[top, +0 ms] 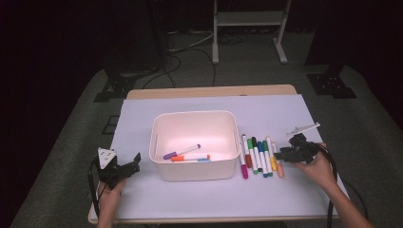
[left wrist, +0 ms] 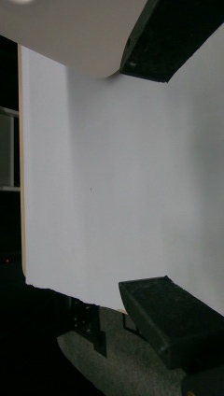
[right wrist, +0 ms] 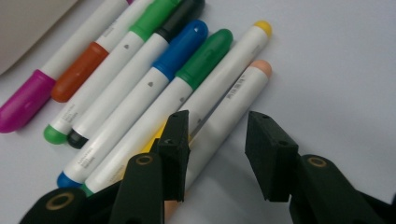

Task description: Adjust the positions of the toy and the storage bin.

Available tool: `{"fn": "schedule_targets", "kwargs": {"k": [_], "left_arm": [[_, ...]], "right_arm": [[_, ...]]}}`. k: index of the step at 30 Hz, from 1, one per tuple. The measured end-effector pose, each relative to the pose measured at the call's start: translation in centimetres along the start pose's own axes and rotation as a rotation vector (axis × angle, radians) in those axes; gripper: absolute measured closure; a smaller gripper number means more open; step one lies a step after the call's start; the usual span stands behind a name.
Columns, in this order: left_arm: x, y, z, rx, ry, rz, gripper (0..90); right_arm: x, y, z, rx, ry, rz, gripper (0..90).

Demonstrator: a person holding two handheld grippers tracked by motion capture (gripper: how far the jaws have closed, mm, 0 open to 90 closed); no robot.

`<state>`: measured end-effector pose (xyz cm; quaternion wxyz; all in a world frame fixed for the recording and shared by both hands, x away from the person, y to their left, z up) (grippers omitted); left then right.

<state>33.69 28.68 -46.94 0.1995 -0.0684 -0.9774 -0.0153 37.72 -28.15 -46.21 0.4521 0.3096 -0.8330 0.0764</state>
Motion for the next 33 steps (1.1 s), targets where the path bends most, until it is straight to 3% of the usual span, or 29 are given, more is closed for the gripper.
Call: {"fn": "schedule_targets", "kwargs": {"k": [3,10,17,24,33], "left_arm": [[0.0,0.0,0.0,0.000,-0.001,0.000,0.0],[0.0,0.0,0.0,0.002,-0.003,0.000,0.0],[0.0,-0.1,0.0,0.001,-0.003,-0.001,0.0],[0.0,0.0,0.0,0.000,-0.001,-0.001,0.0],[0.0,0.0,0.0,-0.002,0.001,-0.002,0.0]], "right_arm": [[0.2,-0.3,0.5,0.001,0.014,0.047,58.9],[0.5,-1.2,1.7,-0.014,0.024,0.094,61.8],[1.1,-2.1,2.7,-0.025,0.007,0.129,75.0],[1.2,-2.2,2.7,-0.042,0.008,0.119,75.7],[3.7,-0.3,0.8,-0.036,-0.054,0.021,75.7]]}}
Point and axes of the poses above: each handheld gripper's, and its own axes: x roughly backward along the jaws, z roughly out of its underside, y roughly to its left, the point moved 4 cm from there along -x, roughly forward along the jaws, and after that the axes turned 2 degrees about -z, right-handed, at the moved point
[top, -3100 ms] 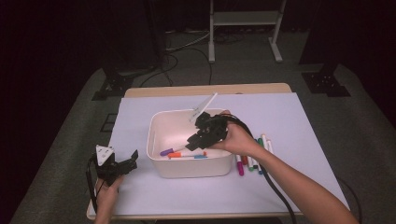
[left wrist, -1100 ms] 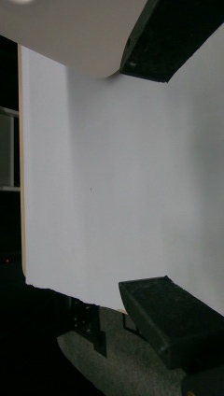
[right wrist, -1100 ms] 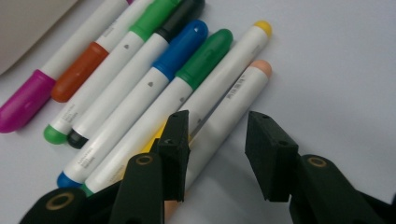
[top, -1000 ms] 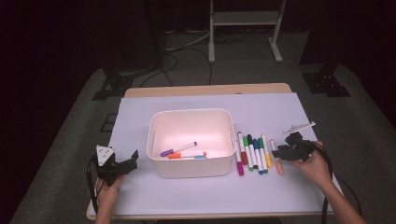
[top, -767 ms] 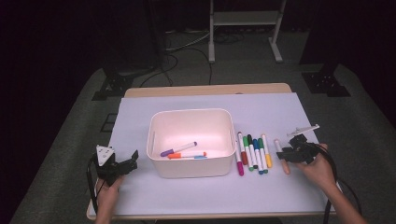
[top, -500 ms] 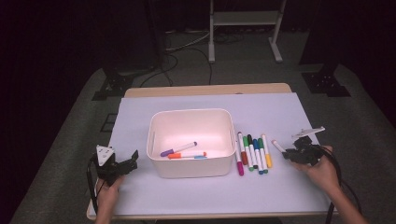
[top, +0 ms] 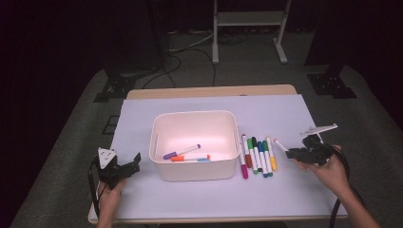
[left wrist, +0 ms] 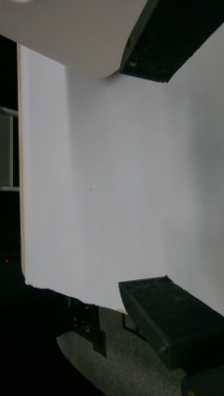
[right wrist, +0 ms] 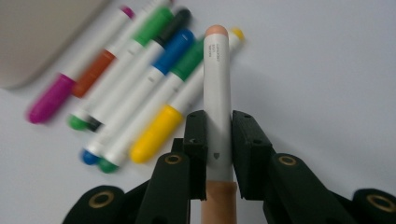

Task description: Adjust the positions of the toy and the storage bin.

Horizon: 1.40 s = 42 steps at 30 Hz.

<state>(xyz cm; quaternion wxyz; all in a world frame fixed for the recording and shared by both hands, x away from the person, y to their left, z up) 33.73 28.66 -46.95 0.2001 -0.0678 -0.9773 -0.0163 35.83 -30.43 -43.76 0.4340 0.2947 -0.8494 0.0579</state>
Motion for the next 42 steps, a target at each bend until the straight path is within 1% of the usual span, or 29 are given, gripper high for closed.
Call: {"fn": "schedule_targets", "kwargs": {"k": [1,2,3,4,6,8,9,10,11,12,13,14,15,17,18,19,23,24,25,26,27,30,34,35,36,37,42], "left_arm": [[0.0,0.0,0.0,-0.002,-0.001,0.000,0.0],[0.0,0.0,0.0,-0.002,-0.001,0.000,0.0],[0.0,0.0,0.0,-0.001,-0.001,0.001,0.0],[0.0,0.0,0.0,-0.001,-0.002,0.001,0.0],[0.0,0.0,0.0,-0.001,-0.001,0.001,0.0],[0.0,0.0,0.0,-0.002,0.000,0.001,0.0],[0.0,0.0,0.0,-0.002,0.000,0.001,0.0],[0.0,0.0,0.0,-0.001,0.000,0.002,0.0],[0.0,0.0,0.0,-0.002,0.000,0.002,0.0],[0.0,0.0,0.0,-0.002,0.000,0.001,0.0],[0.0,0.0,0.0,-0.002,-0.001,0.002,0.0],[0.0,0.0,0.0,-0.001,-0.001,0.002,0.0],[0.0,0.0,0.0,-0.002,-0.001,0.002,0.0],[0.0,0.0,0.0,-0.002,-0.002,0.003,0.0],[0.0,0.0,0.0,-0.002,-0.002,0.003,0.0],[0.0,0.0,0.0,-0.002,-0.002,0.003,0.0],[0.0,0.0,0.0,-0.002,-0.002,0.003,0.0],[0.0,0.0,0.0,-0.002,-0.002,0.003,0.0],[0.0,0.0,0.0,-0.002,-0.002,0.003,0.0],[0.0,0.0,0.0,-0.003,-0.002,0.004,0.0],[0.0,0.0,0.0,-0.003,-0.003,0.004,0.0],[0.0,0.0,0.0,-0.001,-0.002,0.004,0.0],[0.0,-0.1,0.0,-0.005,-0.003,0.006,0.0],[0.0,-0.1,0.0,0.002,-0.008,0.006,0.0],[0.0,-0.1,0.0,0.002,-0.008,0.006,0.0],[0.0,-0.1,0.0,0.001,-0.005,0.005,0.0],[0.0,-0.1,0.0,-0.001,-0.003,0.006,0.0]], "right_arm": [[0.9,0.8,-0.9,0.011,-0.025,-0.030,75.7],[0.9,0.8,-0.9,0.011,-0.025,-0.030,75.7],[1.4,1.3,-1.3,0.024,-0.034,-0.040,75.7],[1.9,1.7,-1.8,0.037,-0.043,-0.048,75.7],[3.2,3.1,-3.2,0.062,-0.075,-0.085,75.7],[3.8,4.1,-4.0,0.080,-0.091,-0.108,75.7],[3.8,4.1,-4.0,0.080,-0.091,-0.108,75.7],[4.2,4.5,-4.4,0.087,-0.097,-0.119,75.7],[4.7,5.4,-5.2,0.108,-0.105,-0.140,75.7],[4.7,5.4,-5.2,0.108,-0.105,-0.140,75.7],[5.0,5.9,-5.6,0.112,-0.110,-0.150,75.7],[5.4,6.8,-6.4,0.134,-0.117,-0.165,75.7],[5.4,6.8,-6.4,0.134,-0.117,-0.165,75.7],[5.9,7.7,-7.3,0.153,-0.120,-0.191,75.7],[6.0,8.0,-7.6,0.162,-0.122,-0.196,75.7],[6.3,8.9,-8.5,0.185,-0.128,-0.210,75.7],[6.9,10.7,-10.2,0.229,-0.135,-0.237,75.7],[6.9,10.7,-10.2,0.229,-0.135,-0.237,75.7],[7.0,11.2,-10.6,0.239,-0.135,-0.242,75.7],[7.1,12.1,-11.4,0.261,-0.133,-0.250,75.8],[7.1,12.1,-11.4,0.261,-0.133,-0.250,75.8],[7.0,13.3,-12.4,0.287,-0.128,-0.271,75.7],[6.4,14.9,-13.4,0.325,-0.117,-0.295,75.7],[6.1,15.7,-13.8,0.338,-0.114,-0.315,75.7],[5.9,16.1,-14.0,0.342,-0.108,-0.322,75.7],[5.9,16.1,-14.0,0.342,-0.108,-0.322,75.7],[4.9,18.0,-15.0,0.380,-0.095,-0.363,75.7]]}}
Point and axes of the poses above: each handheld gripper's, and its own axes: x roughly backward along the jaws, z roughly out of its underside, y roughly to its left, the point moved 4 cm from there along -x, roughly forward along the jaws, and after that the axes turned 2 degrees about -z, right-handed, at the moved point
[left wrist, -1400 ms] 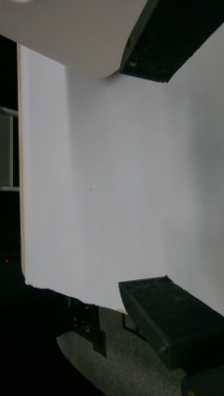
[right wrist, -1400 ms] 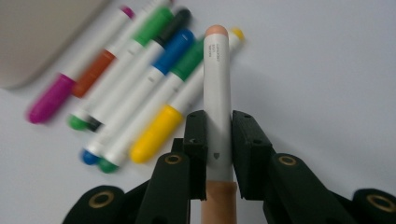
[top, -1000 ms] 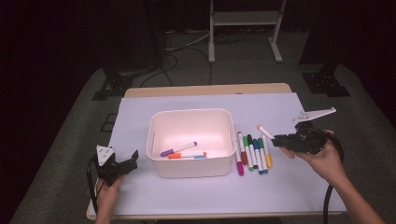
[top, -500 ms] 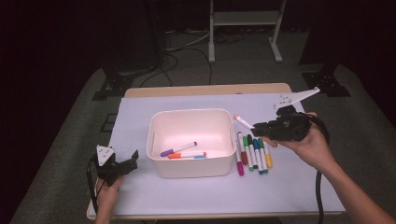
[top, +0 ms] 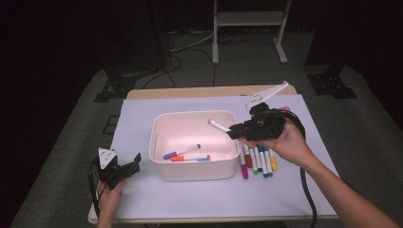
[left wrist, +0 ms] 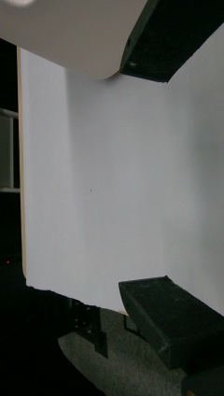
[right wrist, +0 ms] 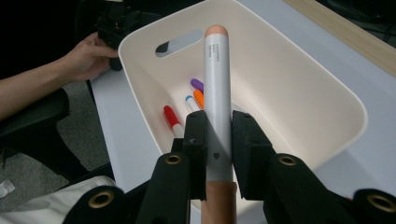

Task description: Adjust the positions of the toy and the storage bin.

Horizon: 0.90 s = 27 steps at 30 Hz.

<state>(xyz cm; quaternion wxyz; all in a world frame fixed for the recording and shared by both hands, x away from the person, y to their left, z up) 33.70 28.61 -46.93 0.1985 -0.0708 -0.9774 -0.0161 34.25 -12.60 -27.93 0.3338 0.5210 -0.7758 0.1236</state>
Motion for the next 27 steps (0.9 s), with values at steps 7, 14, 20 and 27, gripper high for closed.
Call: {"fn": "schedule_targets", "kwargs": {"k": [7,14,20,27], "left_arm": [[0.0,0.0,0.0,-0.003,0.001,0.001,0.0],[0.0,0.0,0.0,-0.001,0.002,0.001,0.0],[0.0,0.0,0.0,0.000,0.002,0.002,0.0],[0.0,0.0,0.0,0.002,-0.001,0.003,0.0]], "right_arm": [[-2.1,1.4,-1.8,0.035,0.012,-0.054,75.7],[-4.0,2.3,-2.8,0.062,0.031,-0.095,75.7],[-5.8,2.7,-3.4,0.076,0.050,-0.119,75.7],[-7.9,2.7,-3.6,0.081,0.074,-0.143,75.7]]}}
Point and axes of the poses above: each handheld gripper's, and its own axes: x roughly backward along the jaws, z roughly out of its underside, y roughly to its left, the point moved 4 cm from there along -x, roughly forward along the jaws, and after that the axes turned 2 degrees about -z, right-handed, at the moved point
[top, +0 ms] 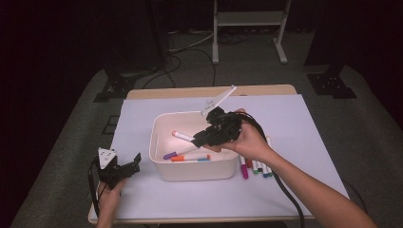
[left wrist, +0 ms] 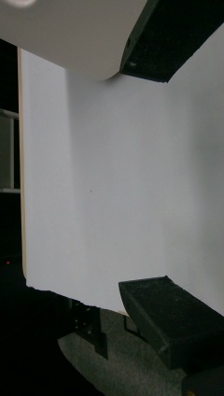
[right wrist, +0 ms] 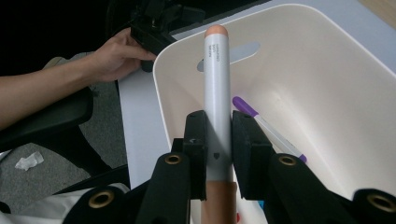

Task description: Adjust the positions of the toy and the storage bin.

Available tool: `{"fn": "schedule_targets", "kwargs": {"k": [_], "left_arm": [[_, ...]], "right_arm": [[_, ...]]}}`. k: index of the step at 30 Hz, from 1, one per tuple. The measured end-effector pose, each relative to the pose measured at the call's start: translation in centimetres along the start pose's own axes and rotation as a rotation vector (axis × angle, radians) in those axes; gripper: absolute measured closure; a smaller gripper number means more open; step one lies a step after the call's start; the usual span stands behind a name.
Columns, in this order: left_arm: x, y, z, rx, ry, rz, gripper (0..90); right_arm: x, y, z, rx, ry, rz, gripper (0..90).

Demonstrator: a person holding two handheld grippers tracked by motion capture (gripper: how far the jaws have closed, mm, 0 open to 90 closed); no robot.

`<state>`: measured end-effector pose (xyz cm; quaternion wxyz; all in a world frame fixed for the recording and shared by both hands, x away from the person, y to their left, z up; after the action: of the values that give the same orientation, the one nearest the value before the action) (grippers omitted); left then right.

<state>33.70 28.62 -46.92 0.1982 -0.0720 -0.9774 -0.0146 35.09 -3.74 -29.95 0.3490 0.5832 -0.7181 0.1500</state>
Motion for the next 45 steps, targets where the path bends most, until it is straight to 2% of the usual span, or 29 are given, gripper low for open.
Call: {"fn": "schedule_targets", "kwargs": {"k": [12,22,26,45], "left_arm": [[0.0,0.0,0.0,0.000,0.002,0.001,0.0],[0.0,0.0,0.0,-0.004,0.000,0.003,0.0],[0.0,0.0,0.0,-0.002,-0.002,0.002,0.0],[0.0,0.0,0.0,-0.003,-0.004,0.002,0.0]], "right_arm": [[-3.4,-1.0,0.0,0.001,0.048,-0.040,75.7],[-5.5,-1.6,0.3,0.005,0.082,-0.064,75.6],[-6.6,-1.7,0.5,0.009,0.112,-0.075,75.6],[-8.7,-2.1,1.2,0.036,0.199,-0.088,75.5]]}}
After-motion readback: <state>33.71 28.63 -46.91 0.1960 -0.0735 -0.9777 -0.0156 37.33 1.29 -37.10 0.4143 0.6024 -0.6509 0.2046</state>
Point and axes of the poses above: each handheld gripper's, and its own axes: x roughly backward along the jaws, z roughly out of its underside, y roughly to its left, the point moved 4 cm from there along -x, roughly forward along the jaws, and after that the axes turned 2 degrees about -z, right-handed, at the moved point
